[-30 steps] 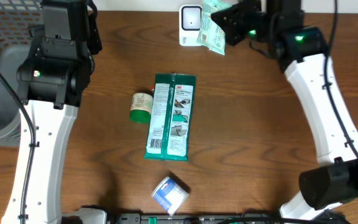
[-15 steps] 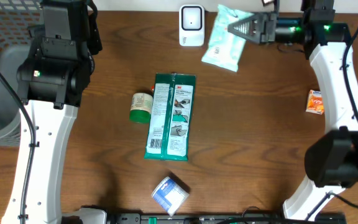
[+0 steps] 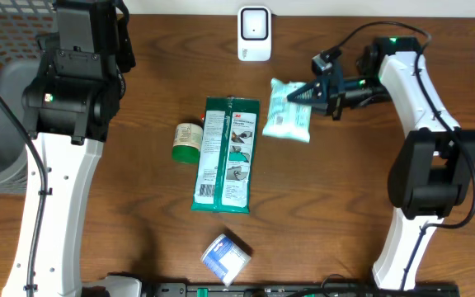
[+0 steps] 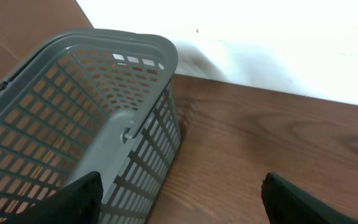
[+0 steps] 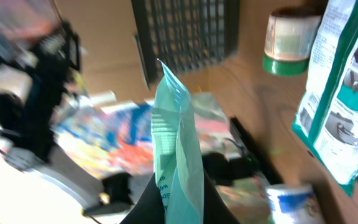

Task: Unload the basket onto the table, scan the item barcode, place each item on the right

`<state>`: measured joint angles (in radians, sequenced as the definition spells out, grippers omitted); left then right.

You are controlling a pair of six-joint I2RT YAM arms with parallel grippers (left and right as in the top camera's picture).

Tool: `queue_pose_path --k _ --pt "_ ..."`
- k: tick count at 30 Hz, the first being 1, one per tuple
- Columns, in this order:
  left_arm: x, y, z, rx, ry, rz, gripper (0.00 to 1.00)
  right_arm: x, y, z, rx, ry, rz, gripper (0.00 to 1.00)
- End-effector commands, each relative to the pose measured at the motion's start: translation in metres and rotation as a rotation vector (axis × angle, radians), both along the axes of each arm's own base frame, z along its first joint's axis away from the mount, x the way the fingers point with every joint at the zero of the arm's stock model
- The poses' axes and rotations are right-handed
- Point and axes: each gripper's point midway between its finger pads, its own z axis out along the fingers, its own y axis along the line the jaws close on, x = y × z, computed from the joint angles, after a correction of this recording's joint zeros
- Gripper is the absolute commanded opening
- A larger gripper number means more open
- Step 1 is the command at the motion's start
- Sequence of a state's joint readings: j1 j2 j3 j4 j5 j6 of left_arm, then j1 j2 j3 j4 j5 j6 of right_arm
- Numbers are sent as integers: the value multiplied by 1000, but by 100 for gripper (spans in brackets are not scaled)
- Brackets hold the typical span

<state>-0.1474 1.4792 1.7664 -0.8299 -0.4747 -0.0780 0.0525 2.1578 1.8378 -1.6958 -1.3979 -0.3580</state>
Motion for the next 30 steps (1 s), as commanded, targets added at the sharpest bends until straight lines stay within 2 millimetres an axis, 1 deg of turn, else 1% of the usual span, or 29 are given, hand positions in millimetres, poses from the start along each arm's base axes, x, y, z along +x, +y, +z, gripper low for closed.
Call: queue_pose_path --k 1,3,7,30 --pt "0 2 0 9 2 11 82 -14 7 -3 -48 -224 106 1" --pt "0 2 0 9 2 11 82 -22 13 -9 -84 -227 152 1" --pt "0 2 0 9 1 11 82 -31 24 -13 -97 -242 205 1" --pt "0 2 0 9 1 11 82 -33 25 -14 -105 -242 214 1"
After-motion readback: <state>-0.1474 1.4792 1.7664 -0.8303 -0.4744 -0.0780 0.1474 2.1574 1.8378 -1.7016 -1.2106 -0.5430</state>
